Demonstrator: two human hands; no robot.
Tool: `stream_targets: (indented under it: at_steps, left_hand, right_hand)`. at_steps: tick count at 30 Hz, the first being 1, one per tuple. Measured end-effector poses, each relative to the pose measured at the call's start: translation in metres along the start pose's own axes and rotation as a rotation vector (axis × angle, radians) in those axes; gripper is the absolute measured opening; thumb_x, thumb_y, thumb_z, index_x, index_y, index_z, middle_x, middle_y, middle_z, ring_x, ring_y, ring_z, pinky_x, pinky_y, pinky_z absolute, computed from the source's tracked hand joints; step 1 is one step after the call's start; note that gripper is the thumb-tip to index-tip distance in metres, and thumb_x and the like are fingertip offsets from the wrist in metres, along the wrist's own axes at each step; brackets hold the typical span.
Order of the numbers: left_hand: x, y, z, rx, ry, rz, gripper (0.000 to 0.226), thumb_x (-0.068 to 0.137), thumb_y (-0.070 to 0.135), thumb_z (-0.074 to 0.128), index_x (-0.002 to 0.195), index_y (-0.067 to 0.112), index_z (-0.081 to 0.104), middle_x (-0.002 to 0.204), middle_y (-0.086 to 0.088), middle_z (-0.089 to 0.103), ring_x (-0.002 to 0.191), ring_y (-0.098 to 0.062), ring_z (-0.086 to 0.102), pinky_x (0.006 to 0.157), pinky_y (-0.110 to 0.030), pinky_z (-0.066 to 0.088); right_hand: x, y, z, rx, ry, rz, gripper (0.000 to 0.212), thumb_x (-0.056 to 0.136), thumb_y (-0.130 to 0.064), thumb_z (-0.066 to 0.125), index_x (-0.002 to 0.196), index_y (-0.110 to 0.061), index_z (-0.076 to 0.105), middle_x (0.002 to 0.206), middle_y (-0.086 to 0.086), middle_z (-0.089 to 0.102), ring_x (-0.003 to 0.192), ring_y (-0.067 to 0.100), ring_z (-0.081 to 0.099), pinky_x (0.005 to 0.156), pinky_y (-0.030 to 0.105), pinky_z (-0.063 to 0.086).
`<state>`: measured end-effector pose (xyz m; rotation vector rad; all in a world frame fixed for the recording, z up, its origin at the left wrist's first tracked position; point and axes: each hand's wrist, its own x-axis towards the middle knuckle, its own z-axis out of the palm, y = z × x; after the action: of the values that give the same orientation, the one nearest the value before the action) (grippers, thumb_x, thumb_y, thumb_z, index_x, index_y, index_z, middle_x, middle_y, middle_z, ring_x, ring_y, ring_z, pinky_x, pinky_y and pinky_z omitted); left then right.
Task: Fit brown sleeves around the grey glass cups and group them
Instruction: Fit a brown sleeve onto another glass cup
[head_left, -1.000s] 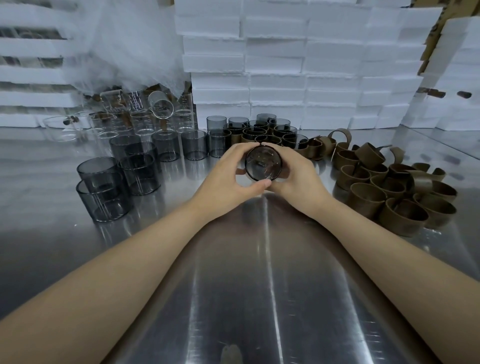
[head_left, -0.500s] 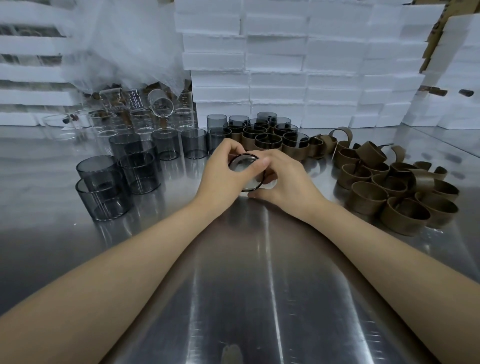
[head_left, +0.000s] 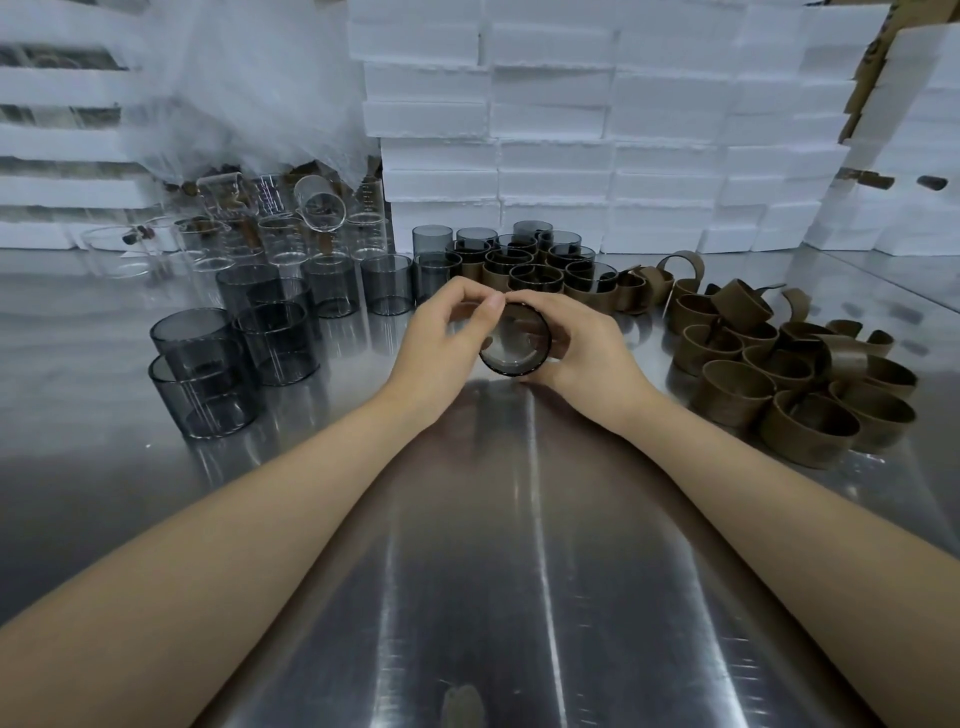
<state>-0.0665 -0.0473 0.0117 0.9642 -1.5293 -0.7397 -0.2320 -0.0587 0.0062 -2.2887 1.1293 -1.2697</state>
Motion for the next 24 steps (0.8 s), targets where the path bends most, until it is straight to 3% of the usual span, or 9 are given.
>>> stream_targets:
  at_steps: [3,7,10,12,14,17,22,24]
  left_hand:
    - [0.000,-0.001,0.000,0.018,-0.036,0.002,0.016,0.102,0.013,0.050,0.104,0.019,0.065,0.105,0.002,0.067,0.110,-0.021,0.061,0.103,-0.051,0.045]
    - [0.000,-0.001,0.000,0.066,-0.111,0.033,0.028,0.103,0.010,0.046,0.126,0.008,0.061,0.126,-0.005,0.063,0.124,-0.018,0.055,0.110,-0.045,0.040]
    - [-0.001,0.002,-0.001,0.091,-0.159,0.055,0.035,0.102,0.006,0.045,0.136,0.009,0.054,0.137,-0.003,0.056,0.130,-0.010,0.048,0.114,-0.026,0.034]
    - [-0.002,0.004,-0.001,0.090,-0.183,0.056,0.039,0.101,0.003,0.046,0.139,0.009,0.050,0.140,0.001,0.052,0.127,0.001,0.046,0.106,-0.009,0.032]
    - [-0.003,0.004,0.000,0.089,-0.209,0.056,0.044,0.099,0.000,0.047,0.142,0.010,0.046,0.141,0.003,0.049,0.120,0.014,0.045,0.099,-0.003,0.031]
    - [-0.004,0.005,0.000,0.051,-0.234,0.045,0.049,0.097,-0.003,0.050,0.144,0.011,0.043,0.142,0.001,0.047,0.115,0.017,0.047,0.098,-0.007,0.038]
    - [-0.005,0.005,0.001,0.077,-0.221,0.047,0.056,0.093,0.000,0.060,0.144,0.013,0.043,0.141,0.001,0.049,0.127,-0.003,0.049,0.109,-0.018,0.037]
    - [-0.005,0.004,0.002,0.091,-0.195,0.045,0.058,0.089,0.004,0.067,0.142,0.013,0.046,0.138,0.003,0.052,0.122,0.003,0.050,0.107,-0.017,0.039]
  right_hand:
    - [0.001,0.004,-0.001,0.124,0.016,0.089,0.073,0.063,0.012,0.079,0.129,-0.012,0.060,0.121,0.002,0.064,0.113,0.012,0.061,0.098,0.029,0.049]
    - [0.003,0.009,-0.002,0.216,0.035,0.158,0.074,0.060,0.016,0.078,0.127,-0.011,0.060,0.117,0.004,0.066,0.104,0.007,0.064,0.085,0.012,0.047]
    - [0.004,0.010,-0.004,0.247,0.044,0.170,0.072,0.061,0.014,0.080,0.125,-0.012,0.062,0.114,-0.001,0.068,0.105,0.003,0.063,0.088,0.013,0.047]
    - [0.004,0.011,-0.005,0.275,0.044,0.183,0.070,0.062,0.013,0.080,0.122,-0.017,0.062,0.110,-0.007,0.069,0.102,0.000,0.064,0.086,0.012,0.047]
    - [0.003,0.012,-0.005,0.292,0.048,0.195,0.069,0.061,0.012,0.081,0.119,-0.022,0.063,0.107,-0.012,0.069,0.099,-0.002,0.065,0.084,0.011,0.047]
    - [0.003,0.012,-0.006,0.301,0.049,0.192,0.068,0.061,0.010,0.082,0.114,-0.028,0.064,0.104,-0.013,0.071,0.099,0.001,0.066,0.084,0.012,0.048]
    - [0.003,0.009,-0.005,0.314,0.045,0.178,0.066,0.062,0.011,0.081,0.115,-0.024,0.064,0.102,-0.013,0.070,0.092,-0.002,0.066,0.082,0.012,0.048]
    - [0.002,0.007,-0.004,0.279,0.040,0.169,0.065,0.064,0.009,0.081,0.117,-0.024,0.063,0.104,-0.013,0.070,0.093,-0.003,0.066,0.083,0.011,0.047]
